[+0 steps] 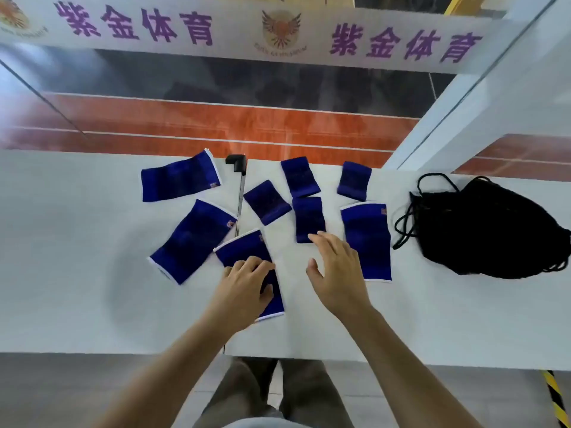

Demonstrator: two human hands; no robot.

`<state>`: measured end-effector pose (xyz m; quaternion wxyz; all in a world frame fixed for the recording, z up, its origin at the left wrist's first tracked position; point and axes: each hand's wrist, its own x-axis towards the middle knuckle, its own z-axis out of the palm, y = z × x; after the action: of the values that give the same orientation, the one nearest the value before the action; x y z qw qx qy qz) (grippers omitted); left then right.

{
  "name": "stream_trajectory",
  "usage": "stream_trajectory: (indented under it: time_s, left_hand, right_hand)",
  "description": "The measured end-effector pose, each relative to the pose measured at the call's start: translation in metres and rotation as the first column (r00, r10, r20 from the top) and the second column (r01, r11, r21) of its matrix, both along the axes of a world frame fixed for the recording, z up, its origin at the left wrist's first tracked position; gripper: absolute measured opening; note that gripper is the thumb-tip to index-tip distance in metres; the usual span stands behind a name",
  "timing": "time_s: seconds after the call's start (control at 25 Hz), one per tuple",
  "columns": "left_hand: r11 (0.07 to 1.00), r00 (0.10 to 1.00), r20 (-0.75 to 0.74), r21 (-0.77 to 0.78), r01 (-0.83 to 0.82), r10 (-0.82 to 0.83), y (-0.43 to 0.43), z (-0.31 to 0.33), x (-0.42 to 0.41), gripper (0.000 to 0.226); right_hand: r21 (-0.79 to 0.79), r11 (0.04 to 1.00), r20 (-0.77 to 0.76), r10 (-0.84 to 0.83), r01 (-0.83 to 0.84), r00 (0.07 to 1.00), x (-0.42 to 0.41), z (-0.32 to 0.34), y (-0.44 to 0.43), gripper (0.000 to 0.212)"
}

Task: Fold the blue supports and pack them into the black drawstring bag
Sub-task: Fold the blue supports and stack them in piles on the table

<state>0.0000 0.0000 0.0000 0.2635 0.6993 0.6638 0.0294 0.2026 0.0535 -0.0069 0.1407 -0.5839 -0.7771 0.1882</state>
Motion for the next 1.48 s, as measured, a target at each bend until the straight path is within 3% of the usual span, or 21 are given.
stream_trajectory:
  time_s: [0.2, 0.44, 0.8, 1.04, 1.16, 1.36, 1.48]
  left_hand:
    - [0.976, 0.995, -0.092, -0.218, 0.021, -0.042, -0.022, -0.053, 0.008, 0.053]
    - [0.975, 0.984, -0.169, -0.223, 0.025, -0.064, -0.041, -0.080, 0.012, 0.062]
    - [0.983, 0.982, -0.190, -0.183, -0.020, -0.016, -0.033, -0.083, 0.018, 0.052]
    - [1.000, 0.986, -0.165, -0.005, -0.015, 0.014, 0.000, -0.082, 0.020, 0.038]
    - [0.998, 0.989, -0.150, 0.066, 0.010, 0.000, 0.050, -0.081, 0.021, 0.044]
    - [0.988, 0.995, -0.099, 0.146, 0.047, -0.032, 0.136, -0.080, 0.032, 0.051]
    - [0.985, 0.984, -0.159, 0.138, 0.101, -0.079, 0.179, -0.088, 0.042, 0.061]
  right_hand:
    - [-0.220, 0.973, 0.137, 0.108, -0.076, 0.985, -0.004, -0.042, 0.023, 0.054]
    - [-0.383, 0.917, 0.318, 0.244, -0.111, 0.916, 0.000, -0.079, 0.048, 0.071]
    - [-0.370, 0.924, 0.273, 0.212, -0.101, 0.938, 0.012, -0.085, -0.007, 0.064]
    - [-0.281, 0.956, 0.225, 0.157, -0.091, 0.962, 0.014, -0.086, 0.006, 0.061]
    - [-0.302, 0.944, 0.266, 0.216, -0.132, 0.940, 0.018, -0.091, 0.012, 0.061]
    - [-0.287, 0.957, 0.280, 0.122, -0.038, 0.952, 0.023, -0.094, 0.013, 0.062]
    - [-0.259, 0.965, 0.277, 0.107, -0.033, 0.955, 0.025, -0.098, 0.021, 0.061]
